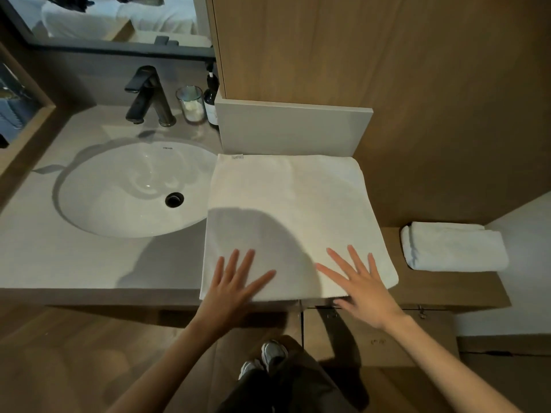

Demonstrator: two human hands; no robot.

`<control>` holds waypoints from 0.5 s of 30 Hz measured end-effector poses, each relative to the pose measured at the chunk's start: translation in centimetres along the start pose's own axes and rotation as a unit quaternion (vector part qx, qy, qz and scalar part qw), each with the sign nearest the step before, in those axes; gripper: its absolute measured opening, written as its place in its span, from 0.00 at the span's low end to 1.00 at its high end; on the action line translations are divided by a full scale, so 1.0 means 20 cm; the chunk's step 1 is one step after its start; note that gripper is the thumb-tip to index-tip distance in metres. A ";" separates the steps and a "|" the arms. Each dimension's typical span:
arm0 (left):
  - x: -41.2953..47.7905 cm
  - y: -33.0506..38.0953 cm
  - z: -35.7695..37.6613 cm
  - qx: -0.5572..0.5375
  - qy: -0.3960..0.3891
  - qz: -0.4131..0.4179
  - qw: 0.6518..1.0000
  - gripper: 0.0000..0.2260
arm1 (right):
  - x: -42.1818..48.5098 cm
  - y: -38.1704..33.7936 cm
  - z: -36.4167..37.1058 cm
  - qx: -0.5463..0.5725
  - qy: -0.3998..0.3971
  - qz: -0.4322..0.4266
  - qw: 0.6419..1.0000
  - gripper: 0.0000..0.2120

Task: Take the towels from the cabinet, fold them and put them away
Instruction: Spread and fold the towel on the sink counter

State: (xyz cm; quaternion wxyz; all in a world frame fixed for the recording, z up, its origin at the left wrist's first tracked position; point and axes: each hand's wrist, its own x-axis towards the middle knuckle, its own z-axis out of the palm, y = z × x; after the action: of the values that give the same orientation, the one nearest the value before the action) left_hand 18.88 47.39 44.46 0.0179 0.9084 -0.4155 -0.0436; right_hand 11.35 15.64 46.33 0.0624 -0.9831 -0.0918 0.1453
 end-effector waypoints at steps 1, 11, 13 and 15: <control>-0.01 -0.02 0.00 0.001 0.012 0.005 1.000 0.45 | -0.01 0.02 0.01 -0.004 0.018 0.005 1.000 0.45; -0.15 -0.25 -0.02 -0.045 0.032 0.023 0.998 0.49 | -0.17 0.09 0.03 0.022 0.038 0.037 0.998 0.41; -0.17 -0.27 -0.03 -0.107 0.035 0.001 0.994 0.43 | -0.20 0.09 0.03 0.035 0.050 0.055 0.997 0.41; -0.20 -0.29 -0.04 -0.150 0.054 -0.011 0.987 0.37 | -0.22 0.08 0.04 0.047 0.054 0.077 0.994 0.40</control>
State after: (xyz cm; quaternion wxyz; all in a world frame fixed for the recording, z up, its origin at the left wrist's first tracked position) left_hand 20.69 54.18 45.06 0.1760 0.9010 -0.3924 -0.0563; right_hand 7.28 13.19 46.54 0.1019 -0.9897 -0.0054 0.1000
